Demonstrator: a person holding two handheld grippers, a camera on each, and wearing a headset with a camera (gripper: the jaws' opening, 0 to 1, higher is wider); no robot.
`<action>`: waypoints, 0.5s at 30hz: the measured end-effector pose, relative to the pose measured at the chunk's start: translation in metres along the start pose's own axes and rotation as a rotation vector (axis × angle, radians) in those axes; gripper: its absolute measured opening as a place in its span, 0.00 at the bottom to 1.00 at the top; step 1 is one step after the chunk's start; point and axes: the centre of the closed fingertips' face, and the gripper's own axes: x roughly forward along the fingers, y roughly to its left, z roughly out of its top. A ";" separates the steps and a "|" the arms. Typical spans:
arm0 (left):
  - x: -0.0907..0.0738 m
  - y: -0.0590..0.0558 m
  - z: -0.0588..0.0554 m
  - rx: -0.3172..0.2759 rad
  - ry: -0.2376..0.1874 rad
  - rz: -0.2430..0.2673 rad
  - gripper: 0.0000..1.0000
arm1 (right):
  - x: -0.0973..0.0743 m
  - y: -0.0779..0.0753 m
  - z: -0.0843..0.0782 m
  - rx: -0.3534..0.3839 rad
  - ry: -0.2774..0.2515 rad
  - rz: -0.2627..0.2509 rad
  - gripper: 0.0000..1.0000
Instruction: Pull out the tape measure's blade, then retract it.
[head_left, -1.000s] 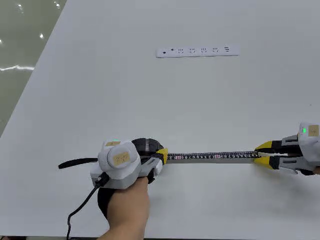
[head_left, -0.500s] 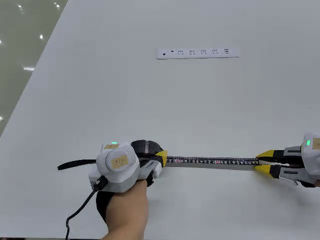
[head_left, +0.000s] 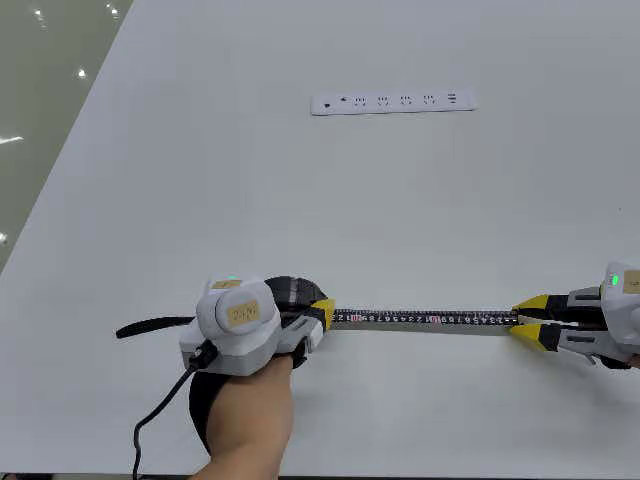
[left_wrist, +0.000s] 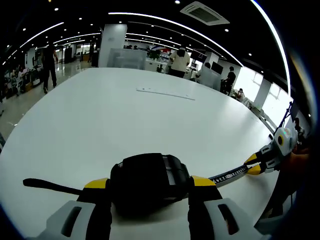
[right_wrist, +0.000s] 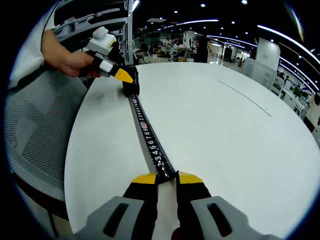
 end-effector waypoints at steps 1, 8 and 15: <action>0.001 0.000 0.000 -0.001 0.004 0.000 0.58 | 0.000 0.000 0.000 -0.003 0.002 -0.001 0.09; 0.000 0.000 -0.002 0.017 0.026 0.001 0.56 | 0.003 0.004 0.004 -0.025 -0.004 0.003 0.09; 0.000 0.000 -0.002 0.005 0.030 -0.001 0.56 | 0.004 0.006 0.007 -0.029 -0.006 0.007 0.09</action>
